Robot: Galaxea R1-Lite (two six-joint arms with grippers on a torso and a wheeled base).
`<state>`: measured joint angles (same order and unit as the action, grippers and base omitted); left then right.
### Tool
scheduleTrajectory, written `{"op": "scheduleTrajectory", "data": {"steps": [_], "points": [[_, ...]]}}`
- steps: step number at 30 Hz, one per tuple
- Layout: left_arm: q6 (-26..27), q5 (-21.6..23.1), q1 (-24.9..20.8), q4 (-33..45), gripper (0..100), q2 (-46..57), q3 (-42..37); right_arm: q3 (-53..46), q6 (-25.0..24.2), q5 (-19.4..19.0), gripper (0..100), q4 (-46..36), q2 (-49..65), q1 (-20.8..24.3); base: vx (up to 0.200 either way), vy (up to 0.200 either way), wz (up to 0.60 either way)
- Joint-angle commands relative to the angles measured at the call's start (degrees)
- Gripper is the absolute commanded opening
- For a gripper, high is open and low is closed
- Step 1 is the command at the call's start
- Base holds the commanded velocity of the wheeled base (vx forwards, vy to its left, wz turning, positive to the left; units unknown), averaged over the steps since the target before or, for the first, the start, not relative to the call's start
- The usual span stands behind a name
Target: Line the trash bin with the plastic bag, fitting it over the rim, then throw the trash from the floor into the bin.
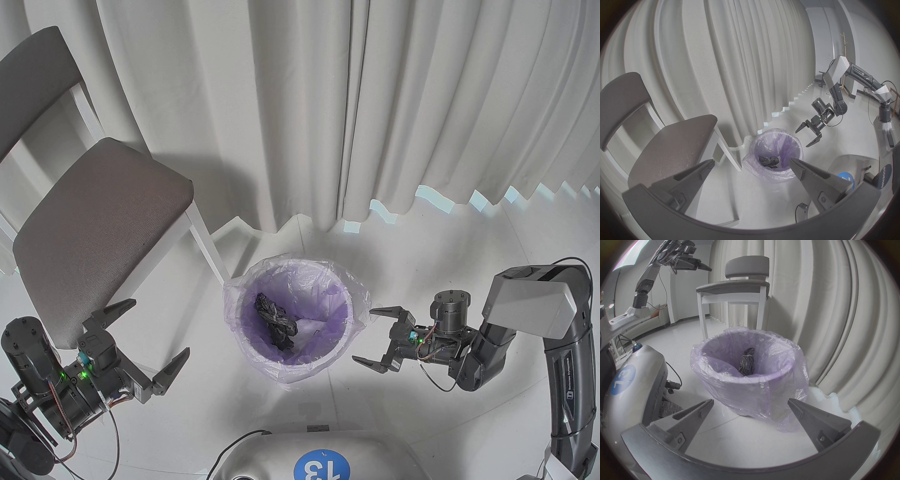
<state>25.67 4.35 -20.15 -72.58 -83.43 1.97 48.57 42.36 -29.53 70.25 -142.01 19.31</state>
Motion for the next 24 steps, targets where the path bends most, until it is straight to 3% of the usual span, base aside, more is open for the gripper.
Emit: {"op": "scheduleTrajectory", "data": {"steps": [1,13,14,24], "points": [[0.0,0.0,0.0,0.0,100,-0.8,-0.4,4.2,0.1,-0.3,100,-2.2,-3.4,-0.3,0.0,0.0,0.0],[0.0,0.0,-0.1,0.0,100,-2.4,-0.9,16.8,0.1,-0.4,100,-10.8,-5.9,-1.2,0.0,0.0,0.0],[0.0,0.0,-0.1,0.0,100,-2.5,-1.0,17.5,0.1,-0.9,0,-11.1,-6.3,-1.2,0.0,0.0,0.0],[0.0,0.0,-0.3,0.0,100,-4.2,-0.9,20.6,-0.5,-2.3,0,-14.2,-7.6,-0.9,0.0,0.0,0.0]]}}
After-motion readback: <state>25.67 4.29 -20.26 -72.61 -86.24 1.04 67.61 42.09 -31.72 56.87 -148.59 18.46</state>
